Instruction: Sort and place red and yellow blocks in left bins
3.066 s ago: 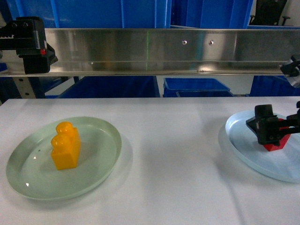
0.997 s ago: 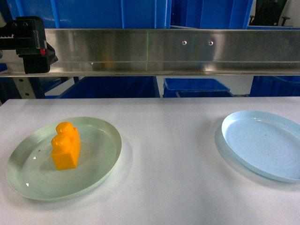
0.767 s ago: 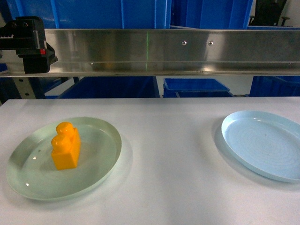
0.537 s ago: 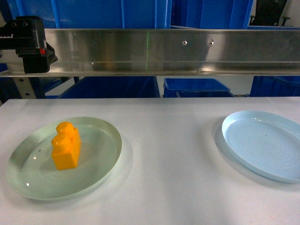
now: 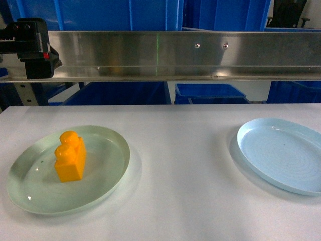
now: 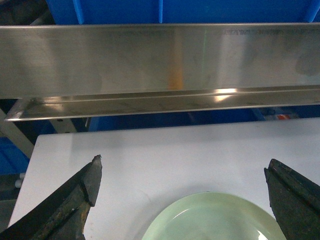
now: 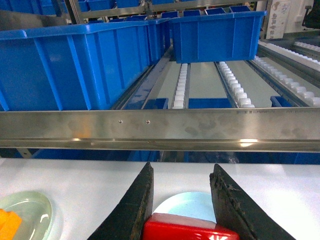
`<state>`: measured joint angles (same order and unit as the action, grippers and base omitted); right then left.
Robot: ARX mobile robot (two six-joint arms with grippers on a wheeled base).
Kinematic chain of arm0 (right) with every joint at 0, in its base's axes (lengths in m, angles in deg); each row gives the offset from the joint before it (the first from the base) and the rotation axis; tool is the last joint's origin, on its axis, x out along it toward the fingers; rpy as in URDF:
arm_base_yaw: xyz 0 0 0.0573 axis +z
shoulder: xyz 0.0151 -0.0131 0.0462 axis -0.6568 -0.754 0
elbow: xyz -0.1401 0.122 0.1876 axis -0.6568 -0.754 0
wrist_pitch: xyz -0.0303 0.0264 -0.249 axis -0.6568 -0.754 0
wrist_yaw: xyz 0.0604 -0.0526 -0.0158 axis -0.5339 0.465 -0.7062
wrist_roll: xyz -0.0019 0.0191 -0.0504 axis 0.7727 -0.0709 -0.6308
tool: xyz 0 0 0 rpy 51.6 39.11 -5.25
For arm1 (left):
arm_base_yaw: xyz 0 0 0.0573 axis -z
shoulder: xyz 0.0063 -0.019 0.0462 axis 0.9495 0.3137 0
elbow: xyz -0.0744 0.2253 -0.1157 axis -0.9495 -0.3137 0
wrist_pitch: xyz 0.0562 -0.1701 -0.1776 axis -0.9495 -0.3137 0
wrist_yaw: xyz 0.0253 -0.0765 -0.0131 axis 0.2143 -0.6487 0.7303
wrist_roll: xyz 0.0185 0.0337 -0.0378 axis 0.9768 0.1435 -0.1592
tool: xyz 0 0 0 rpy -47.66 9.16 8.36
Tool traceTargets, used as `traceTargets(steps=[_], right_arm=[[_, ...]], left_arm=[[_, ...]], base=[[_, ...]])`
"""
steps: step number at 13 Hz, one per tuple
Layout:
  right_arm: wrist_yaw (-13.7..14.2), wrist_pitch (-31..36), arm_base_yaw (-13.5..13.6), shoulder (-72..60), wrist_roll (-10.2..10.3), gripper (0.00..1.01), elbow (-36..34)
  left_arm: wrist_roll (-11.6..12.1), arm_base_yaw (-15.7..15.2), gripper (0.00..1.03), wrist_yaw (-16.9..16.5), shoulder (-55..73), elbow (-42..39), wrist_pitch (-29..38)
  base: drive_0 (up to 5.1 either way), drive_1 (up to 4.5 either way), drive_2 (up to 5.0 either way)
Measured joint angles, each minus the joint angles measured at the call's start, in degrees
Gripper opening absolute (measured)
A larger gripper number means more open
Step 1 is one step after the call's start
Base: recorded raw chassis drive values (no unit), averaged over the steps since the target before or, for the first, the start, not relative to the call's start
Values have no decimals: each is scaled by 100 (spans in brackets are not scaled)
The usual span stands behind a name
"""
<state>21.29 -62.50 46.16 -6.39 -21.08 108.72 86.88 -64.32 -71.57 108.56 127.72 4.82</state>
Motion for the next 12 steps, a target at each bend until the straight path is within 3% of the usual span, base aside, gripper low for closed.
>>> traceTargets(steps=[12], right_arm=[[-83,-63,-61,-35,-74,28,0]], left_arm=[[0,0,98,2,0,0,0]], base=[[0,0,0]])
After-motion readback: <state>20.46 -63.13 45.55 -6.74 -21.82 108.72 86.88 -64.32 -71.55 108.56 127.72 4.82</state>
